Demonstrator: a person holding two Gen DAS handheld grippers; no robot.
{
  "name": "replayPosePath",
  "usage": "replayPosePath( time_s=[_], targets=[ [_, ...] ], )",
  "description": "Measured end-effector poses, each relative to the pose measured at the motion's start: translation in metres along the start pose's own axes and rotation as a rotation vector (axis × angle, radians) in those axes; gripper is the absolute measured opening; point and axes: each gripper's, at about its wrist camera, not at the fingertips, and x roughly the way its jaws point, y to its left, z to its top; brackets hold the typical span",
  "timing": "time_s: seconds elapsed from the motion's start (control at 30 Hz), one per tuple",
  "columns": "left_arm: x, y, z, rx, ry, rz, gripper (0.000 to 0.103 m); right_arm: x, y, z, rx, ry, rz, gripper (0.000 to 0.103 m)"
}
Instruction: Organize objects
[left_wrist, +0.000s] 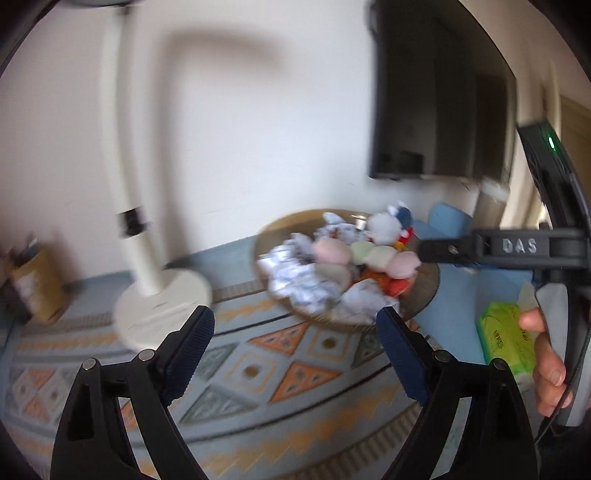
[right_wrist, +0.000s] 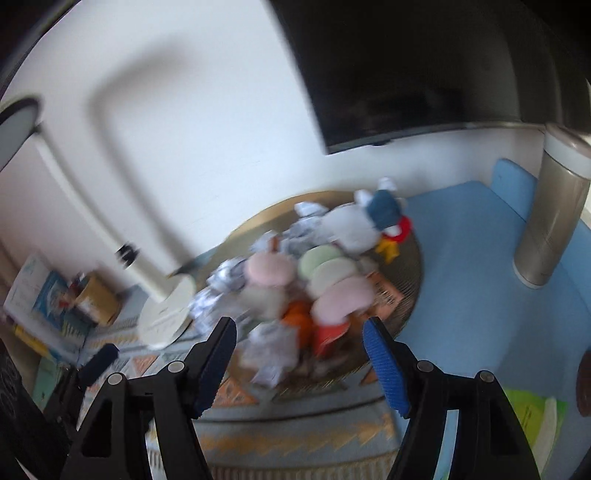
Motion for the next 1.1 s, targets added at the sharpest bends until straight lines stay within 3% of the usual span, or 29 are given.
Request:
replayPosePath(
  time_s=[0.2, 0.33, 0.43, 0.53, 0.63, 0.83, 0.97, 1.1],
  targets=[
    [-0.056, 0.056, -0.020, -0.125, -0.035, 0.092, 0.101, -0.024, 0.034, -0.031, -0.064, 0.013, 0.040, 0.073],
    [-0.082, 0.090, -0.036, -0.170, -0.046, 0.142, 0.102, -0.032, 0.065, -0.056, -0.130, 0.027, 0.047, 0.085],
    [-0.089, 0.117, -0.056, -0.230, -0.017, 0.161, 0.102, -0.029, 0.095, -0.080, -0.172, 0.040, 0.065, 0.088],
    [-0.085, 0.137, -0.079, -0.281, 0.049, 0.193, 0.102, -0.017, 0.117, -0.101, -0.215, 0.053, 0.062, 0.088],
    [-0.079, 0.157, -0.108, -0.324, 0.118, 0.287, 0.102, 0.003, 0.138, -0.128, -0.277, 0.066, 0.001, 0.088],
    [-0.065, 0.186, -0.144, -0.377, 0.206, 0.320, 0.102, 0.048, 0.144, -0.164, -0.293, 0.118, -0.063, 0.088],
    [-0.061, 0.194, -0.148, -0.425, 0.221, 0.298, 0.102, 0.062, 0.138, -0.170, -0.267, 0.123, -0.095, 0.088],
    [-0.051, 0.199, -0.154, -0.473, 0.295, 0.293, 0.102, 0.070, 0.135, -0.174, -0.282, 0.128, -0.113, 0.088]
  ],
)
